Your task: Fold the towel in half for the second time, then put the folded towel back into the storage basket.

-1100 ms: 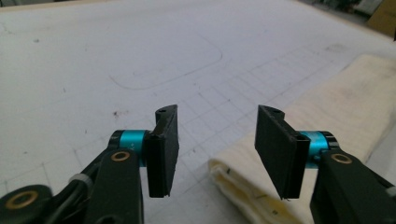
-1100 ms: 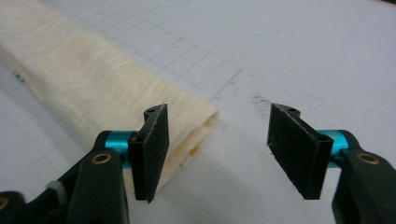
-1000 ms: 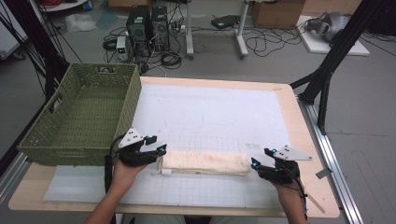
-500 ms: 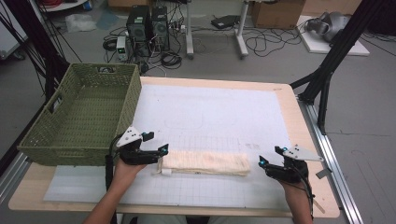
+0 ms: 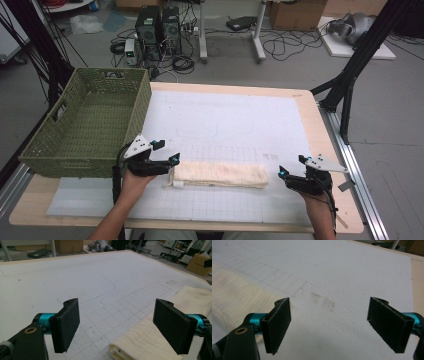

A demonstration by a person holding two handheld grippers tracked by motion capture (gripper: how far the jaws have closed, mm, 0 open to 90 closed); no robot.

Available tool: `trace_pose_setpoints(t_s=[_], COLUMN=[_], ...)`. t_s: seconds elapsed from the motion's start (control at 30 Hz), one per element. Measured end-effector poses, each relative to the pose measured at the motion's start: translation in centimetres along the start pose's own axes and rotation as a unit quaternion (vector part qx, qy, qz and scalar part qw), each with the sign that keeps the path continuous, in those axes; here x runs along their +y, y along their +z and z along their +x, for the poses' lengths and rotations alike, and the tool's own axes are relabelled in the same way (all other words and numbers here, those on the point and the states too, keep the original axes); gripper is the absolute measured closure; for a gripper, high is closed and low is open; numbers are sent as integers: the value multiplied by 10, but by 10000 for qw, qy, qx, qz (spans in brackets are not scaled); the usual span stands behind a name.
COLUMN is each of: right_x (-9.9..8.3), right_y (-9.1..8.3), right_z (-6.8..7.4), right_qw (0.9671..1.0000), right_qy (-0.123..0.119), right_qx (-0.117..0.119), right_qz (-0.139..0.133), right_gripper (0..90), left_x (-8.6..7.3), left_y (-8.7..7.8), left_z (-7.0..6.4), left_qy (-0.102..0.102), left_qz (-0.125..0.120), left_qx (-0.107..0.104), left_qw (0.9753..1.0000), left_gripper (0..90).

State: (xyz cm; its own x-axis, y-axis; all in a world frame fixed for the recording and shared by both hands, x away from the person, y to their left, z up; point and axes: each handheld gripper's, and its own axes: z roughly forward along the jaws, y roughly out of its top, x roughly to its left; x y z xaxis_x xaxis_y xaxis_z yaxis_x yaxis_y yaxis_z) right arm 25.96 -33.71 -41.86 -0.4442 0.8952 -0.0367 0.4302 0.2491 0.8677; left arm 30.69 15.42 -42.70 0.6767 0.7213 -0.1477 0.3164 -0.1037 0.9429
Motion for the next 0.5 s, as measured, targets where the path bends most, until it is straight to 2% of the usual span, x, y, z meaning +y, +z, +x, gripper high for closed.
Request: trace_pose_setpoints(t_s=[0.5], right_x=[-1], right_y=[2], right_z=[0], right_qw=[10000], right_qy=[4], right_qx=[24], right_qz=[6], right_gripper=[176], left_x=[-2], left_y=[0], left_z=[2], left_qy=[-28], left_qz=[131], left_qx=[42], left_qw=[9999], left_gripper=[220])
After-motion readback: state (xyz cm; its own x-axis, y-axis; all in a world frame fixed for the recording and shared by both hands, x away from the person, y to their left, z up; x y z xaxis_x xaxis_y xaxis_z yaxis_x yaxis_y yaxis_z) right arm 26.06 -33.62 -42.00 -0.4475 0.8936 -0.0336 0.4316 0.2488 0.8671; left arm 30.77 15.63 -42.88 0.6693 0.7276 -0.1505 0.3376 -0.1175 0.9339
